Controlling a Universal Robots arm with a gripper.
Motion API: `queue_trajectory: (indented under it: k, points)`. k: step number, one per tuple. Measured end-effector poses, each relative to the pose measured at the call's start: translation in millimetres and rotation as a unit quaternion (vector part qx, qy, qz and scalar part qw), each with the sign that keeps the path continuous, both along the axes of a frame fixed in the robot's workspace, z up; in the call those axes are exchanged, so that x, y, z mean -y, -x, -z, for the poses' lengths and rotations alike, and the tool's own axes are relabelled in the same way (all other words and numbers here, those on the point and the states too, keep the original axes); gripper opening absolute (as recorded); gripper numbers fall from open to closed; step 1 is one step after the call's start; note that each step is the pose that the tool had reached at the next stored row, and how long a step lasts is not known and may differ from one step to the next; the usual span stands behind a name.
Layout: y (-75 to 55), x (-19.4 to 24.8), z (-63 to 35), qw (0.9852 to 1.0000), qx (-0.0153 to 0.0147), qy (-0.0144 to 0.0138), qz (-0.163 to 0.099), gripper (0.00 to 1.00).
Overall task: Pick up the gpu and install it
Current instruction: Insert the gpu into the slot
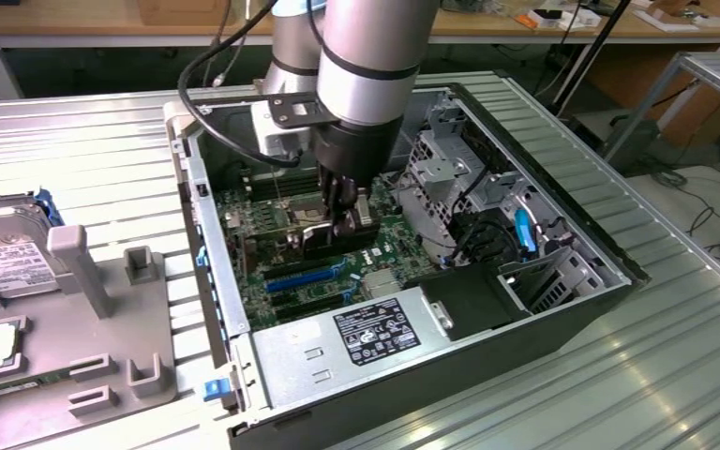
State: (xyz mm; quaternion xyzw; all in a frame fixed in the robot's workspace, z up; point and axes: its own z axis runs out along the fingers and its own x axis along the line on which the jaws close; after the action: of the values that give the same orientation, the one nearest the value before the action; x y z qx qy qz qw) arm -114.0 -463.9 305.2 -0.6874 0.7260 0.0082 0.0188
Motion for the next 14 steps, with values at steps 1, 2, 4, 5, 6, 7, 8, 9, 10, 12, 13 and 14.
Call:
queue_trajectory:
  k: [1,2,4,5,6,7,8,9,10,12,13,14]
  points:
    - [1.3,0.0,1.6,1.0000,0.0003,0.0001,0.001,0.27]
    - [2.2,0.1,3.3,1.0000,0.0008,0.0002,0.001,0.27]
    - [2.4,0.1,7.0,1.0000,0.0014,0.0003,0.001,0.27]
    - [2.9,0.1,11.0,1.0000,0.0021,0.0003,0.001,0.27]
    - [3.1,0.1,12.3,1.0000,0.0024,0.0002,0.001,0.27]
    - [3.7,0.1,14.6,1.0000,0.0028,0.0002,0.001,0.27]
    - [4.9,0.1,18.1,1.0000,0.0037,0.0002,0.001,0.27]
    - [6.0,0.1,20.5,1.0000,0.0044,0.0002,0.001,0.27]
    - [6.9,0.1,21.7,1.0000,0.0047,0.0002,0.001,0.27]
    - [10.1,0.2,24.2,1.0000,0.0051,0.0002,0.001,0.27]
    - [12.2,0.2,25.2,1.0000,0.0053,0.0003,0.001,0.27]
    - [13.3,0.3,25.8,1.0000,0.0054,0.0003,0.001,0.27]
